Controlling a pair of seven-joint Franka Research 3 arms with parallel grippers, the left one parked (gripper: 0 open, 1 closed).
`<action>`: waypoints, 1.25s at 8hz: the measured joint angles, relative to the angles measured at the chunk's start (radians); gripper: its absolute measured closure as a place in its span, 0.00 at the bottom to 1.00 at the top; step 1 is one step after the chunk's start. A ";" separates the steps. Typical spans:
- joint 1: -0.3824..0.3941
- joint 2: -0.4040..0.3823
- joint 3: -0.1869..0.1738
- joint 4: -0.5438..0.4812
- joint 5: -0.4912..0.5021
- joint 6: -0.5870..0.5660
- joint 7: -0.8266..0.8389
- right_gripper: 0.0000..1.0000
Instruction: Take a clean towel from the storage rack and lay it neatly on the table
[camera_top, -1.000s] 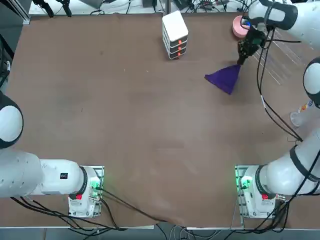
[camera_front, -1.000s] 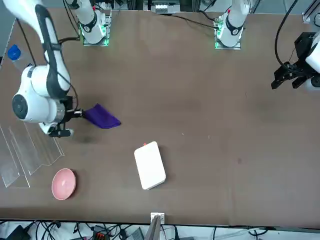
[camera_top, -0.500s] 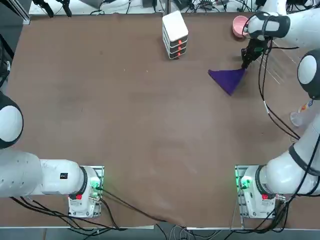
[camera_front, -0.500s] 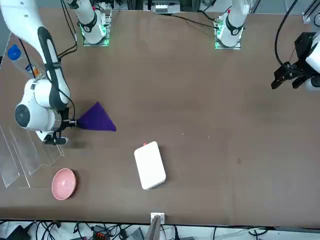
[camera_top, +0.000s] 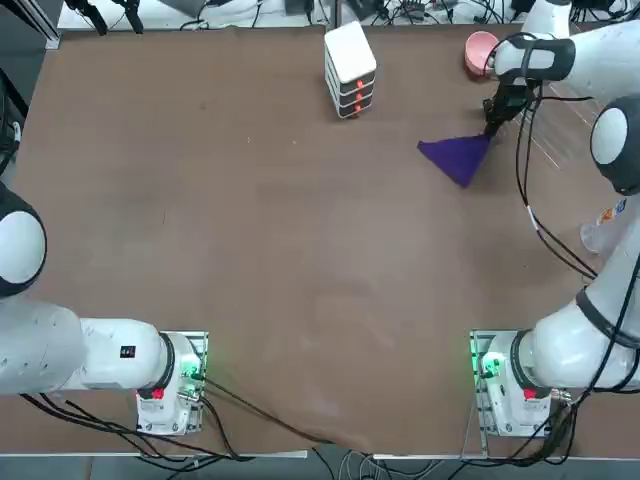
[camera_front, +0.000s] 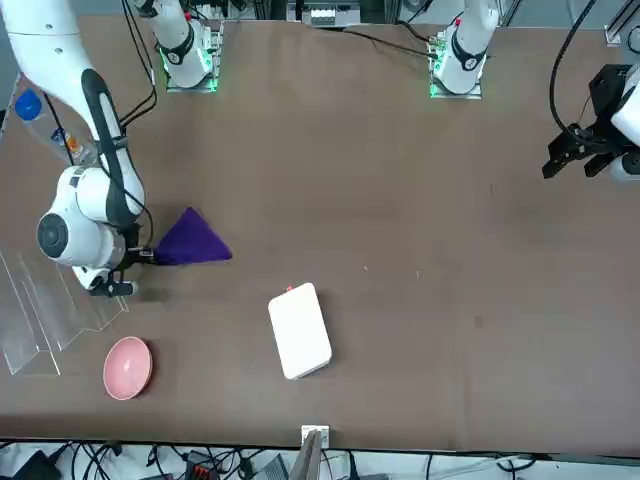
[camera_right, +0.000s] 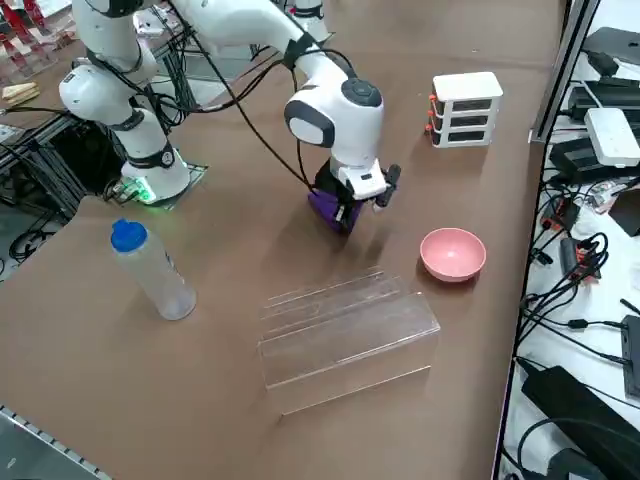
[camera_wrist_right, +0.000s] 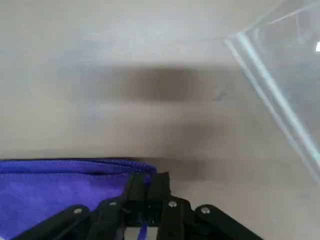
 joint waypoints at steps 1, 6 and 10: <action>-0.029 0.000 0.000 0.003 -0.006 0.000 -0.036 0.98; -0.061 0.000 0.011 0.004 -0.006 0.001 -0.050 0.54; -0.061 0.000 0.014 0.004 -0.006 0.001 -0.043 0.26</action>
